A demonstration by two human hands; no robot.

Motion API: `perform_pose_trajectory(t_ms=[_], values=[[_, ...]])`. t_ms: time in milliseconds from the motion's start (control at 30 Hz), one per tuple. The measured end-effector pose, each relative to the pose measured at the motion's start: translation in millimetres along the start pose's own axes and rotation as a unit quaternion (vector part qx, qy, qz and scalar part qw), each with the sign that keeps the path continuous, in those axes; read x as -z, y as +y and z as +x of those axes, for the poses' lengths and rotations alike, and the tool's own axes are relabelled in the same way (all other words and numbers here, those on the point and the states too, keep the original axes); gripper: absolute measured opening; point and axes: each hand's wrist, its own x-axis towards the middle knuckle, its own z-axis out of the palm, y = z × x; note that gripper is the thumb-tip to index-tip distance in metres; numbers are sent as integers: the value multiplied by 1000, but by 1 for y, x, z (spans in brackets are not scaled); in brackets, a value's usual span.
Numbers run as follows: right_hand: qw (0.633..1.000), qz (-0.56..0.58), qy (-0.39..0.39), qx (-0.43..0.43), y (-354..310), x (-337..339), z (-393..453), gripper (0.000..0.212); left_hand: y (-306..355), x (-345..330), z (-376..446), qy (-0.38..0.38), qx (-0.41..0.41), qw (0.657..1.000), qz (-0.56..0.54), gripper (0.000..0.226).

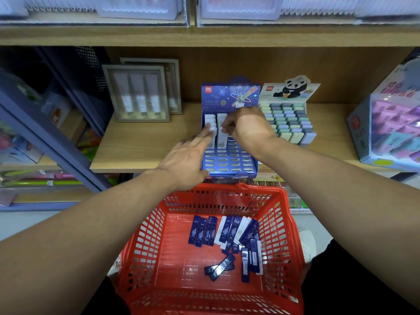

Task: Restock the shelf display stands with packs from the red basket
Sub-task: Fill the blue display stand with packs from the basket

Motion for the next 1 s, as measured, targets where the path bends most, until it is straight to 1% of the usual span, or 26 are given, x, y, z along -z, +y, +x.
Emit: perform_pose_trajectory(t_ms=[67, 133, 167, 200, 233, 300, 333, 367, 400, 467, 533, 567, 600, 633, 667, 700, 733, 767, 800, 833, 867, 933, 967, 1000], values=[[999, -34, -4, 15, -1, -1, -1, 22, -1, 0, 0, -5, -1, 1000, -1, 103], [996, -75, 15, 46, 2, -3, -6, 25, -2, -1, -2, -5, 3, 1000, -3, 102], [994, -91, 22, 60, 4, -3, -10, 26, -1, 0, -3, 9, 9, 1000, -6, 98], [991, -103, 32, 74, 6, -3, -15, 26, -1, 0, -4, 44, 15, 999, -5, 89], [988, -113, 48, 91, 7, -3, -20, 25, 1, 1, -6, 103, 21, 994, -4, 73], [977, -127, 96, 142, 8, 2, -30, 22, 9, 3, -12, 246, 23, 969, -16, 29], [972, -121, 107, 171, 7, 5, -36, 21, 13, 4, -15, 282, 17, 959, -35, 11], [970, -104, 98, 196, 7, 8, -41, 18, 18, 3, -19, 286, 16, 956, -57, 17], [971, -81, 69, 215, 6, 11, -48, 16, 21, -1, -24, 262, 12, 962, -74, 28], [973, -46, -17, 227, 8, 15, -63, 11, 27, -13, -33, 196, -11, 978, -73, 41], [966, -53, -115, 225, 15, 13, -75, 8, 34, -27, -43, 136, -45, 989, -39, 42], [959, -72, -170, 214, 22, 7, -81, 11, 37, -33, -47, 86, -52, 995, -16, 39], [948, -100, -231, 193, 31, -4, -85, 16, 40, -42, -50, 12, -50, 999, 12, 35], [932, -135, -293, 167, 42, -18, -89, 19, 40, -53, -53, -77, -43, 995, 37, 31], [910, -171, -349, 143, 56, -35, -91, 21, 39, -65, -55, -172, -30, 983, 51, 28], [886, -211, -395, 122, 70, -52, -94, 20, 37, -74, -57, -261, -13, 963, 58, 24], [863, -252, -425, 102, 84, -68, -97, 18, 35, -81, -57, -331, 0, 942, 58, 22], [846, -291, -439, 86, 96, -84, -99, 16, 31, -92, -56, -382, 13, 922, 57, 26], [841, -312, -437, 70, 107, -99, -101, 17, 27, -102, -53, -410, 33, 910, 56, 35], [850, -316, -419, 52, 117, -115, -103, 21, 22, -111, -51, -413, 56, 907, 49, 40], [867, -298, -398, 24, 126, -131, -105, 23, 17, -123, -46, -398, 80, 913, 37, 39], [908, -222, -351, -64, 142, -170, -108, 23, 4, -158, -34, -341, 137, 930, 14, 31], [922, -177, -325, -111, 150, -189, -111, 23, 2, -180, -31, -322, 162, 933, -4, 27], [929, -141, -309, -148, 159, -208, -114, 26, 2, -203, -28, -312, 178, 933, -28, 25]])
